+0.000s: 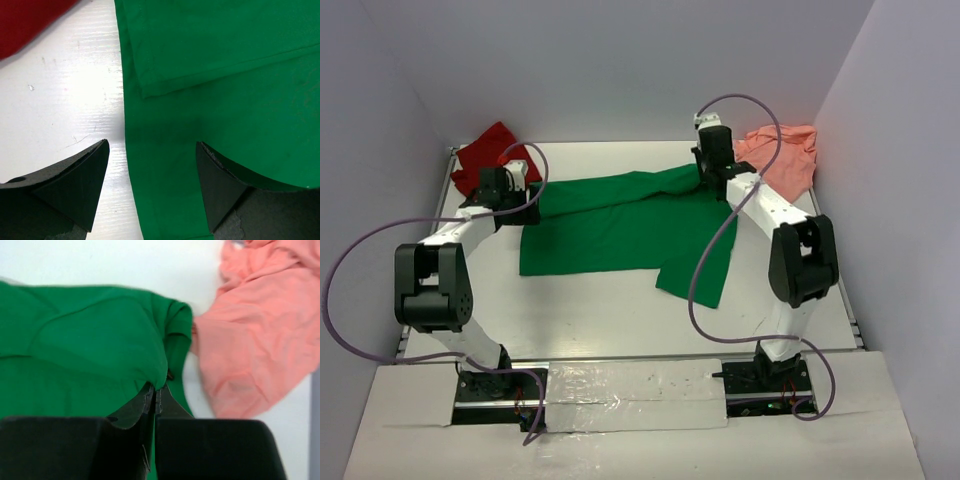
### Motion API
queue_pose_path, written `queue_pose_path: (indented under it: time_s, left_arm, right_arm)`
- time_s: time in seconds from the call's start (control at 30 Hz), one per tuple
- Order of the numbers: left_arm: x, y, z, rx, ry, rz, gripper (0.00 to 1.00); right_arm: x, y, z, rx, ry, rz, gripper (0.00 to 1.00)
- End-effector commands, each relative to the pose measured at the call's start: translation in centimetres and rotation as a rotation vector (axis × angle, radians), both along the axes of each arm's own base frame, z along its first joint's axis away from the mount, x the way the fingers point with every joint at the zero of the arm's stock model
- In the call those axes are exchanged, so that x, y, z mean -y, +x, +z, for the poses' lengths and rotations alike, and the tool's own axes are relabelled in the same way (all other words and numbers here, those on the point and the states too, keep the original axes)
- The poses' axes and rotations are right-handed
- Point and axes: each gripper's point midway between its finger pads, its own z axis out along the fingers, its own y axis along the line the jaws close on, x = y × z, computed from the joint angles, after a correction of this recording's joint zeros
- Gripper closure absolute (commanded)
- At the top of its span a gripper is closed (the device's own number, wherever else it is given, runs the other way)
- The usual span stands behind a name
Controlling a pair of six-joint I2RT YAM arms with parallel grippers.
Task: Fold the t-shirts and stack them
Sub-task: Fold the flattened tshirt in 1/3 of the way
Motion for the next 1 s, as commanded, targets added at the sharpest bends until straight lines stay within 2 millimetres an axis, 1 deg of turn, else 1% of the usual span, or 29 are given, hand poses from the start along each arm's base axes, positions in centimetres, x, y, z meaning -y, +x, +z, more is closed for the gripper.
queue_pose_path:
  time_s: [0.0,0.13,0.2,0.3,0.37,0.4,0.47,0.57,0.67,0.7,0.73,0.77,0.8,0.83,0.87,0.93,0.97]
  left_arm:
    - [0.5,0.6,2.4,0.087,-0.010,-0.022,0.21]
    - [0.7,0.2,2.6,0.089,-0.010,-0.026,0.21]
    - [0.6,-0.1,2.5,0.084,-0.006,-0.022,0.21]
    - [0.5,-0.3,2.6,0.083,-0.004,-0.021,0.21]
    - [0.6,-0.5,2.6,0.080,-0.007,-0.024,0.21]
    - [0.6,-0.6,2.6,0.078,-0.009,-0.025,0.21]
    - [0.7,-0.7,2.5,0.075,-0.010,-0.028,0.21]
    - [0.8,-0.8,2.6,0.073,-0.014,-0.032,0.21]
    - [0.8,-0.7,2.6,0.076,-0.009,-0.037,0.21]
    - [0.7,-0.6,2.6,0.077,0.011,-0.054,0.21]
    - [0.7,-0.6,2.5,0.076,0.011,-0.052,0.21]
    - [0.7,-0.6,2.5,0.076,0.011,-0.052,0.21]
    - [0.7,-0.6,2.3,0.074,0.008,-0.053,0.21]
    - [0.6,-0.6,2.2,0.074,0.010,-0.047,0.21]
    - [0.6,-0.6,2.1,0.073,0.007,-0.044,0.21]
    - [0.5,-0.1,2.4,0.093,0.011,-0.035,0.21]
    - [0.3,0.0,2.3,0.099,0.018,-0.027,0.22]
  right_arm:
    - [2.1,-0.2,5.8,0.144,-0.011,-0.055,1.00]
    - [3.7,-0.3,5.5,0.140,-0.036,-0.104,1.00]
    - [4.0,-0.4,5.3,0.133,-0.039,-0.112,1.00]
    - [4.2,-1.2,3.9,0.096,-0.041,-0.112,1.00]
    - [4.3,-1.6,3.3,0.084,-0.041,-0.114,1.00]
    - [4.4,-2.1,2.6,0.067,-0.044,-0.113,1.00]
    - [4.5,-2.6,2.1,0.057,-0.044,-0.118,1.00]
    - [4.4,-3.9,0.7,0.013,-0.032,-0.101,1.00]
    - [3.8,-5.8,-1.4,-0.076,-0.002,-0.066,1.00]
    - [3.4,-6.3,-1.9,-0.109,0.006,-0.045,0.98]
    - [2.9,-6.8,-2.5,-0.140,0.022,-0.019,0.86]
    - [2.8,-7.4,-3.0,-0.175,0.026,-0.006,0.62]
    - [2.6,-7.9,-3.4,-0.194,0.022,0.016,0.54]
    - [2.5,-8.2,-3.2,-0.191,0.028,0.027,0.48]
    - [2.4,-8.0,-2.8,-0.160,0.035,0.030,0.38]
    - [2.3,-8.7,-2.1,-0.118,0.042,0.058,0.31]
    - [2.0,-8.4,-1.3,-0.073,0.054,0.070,0.25]
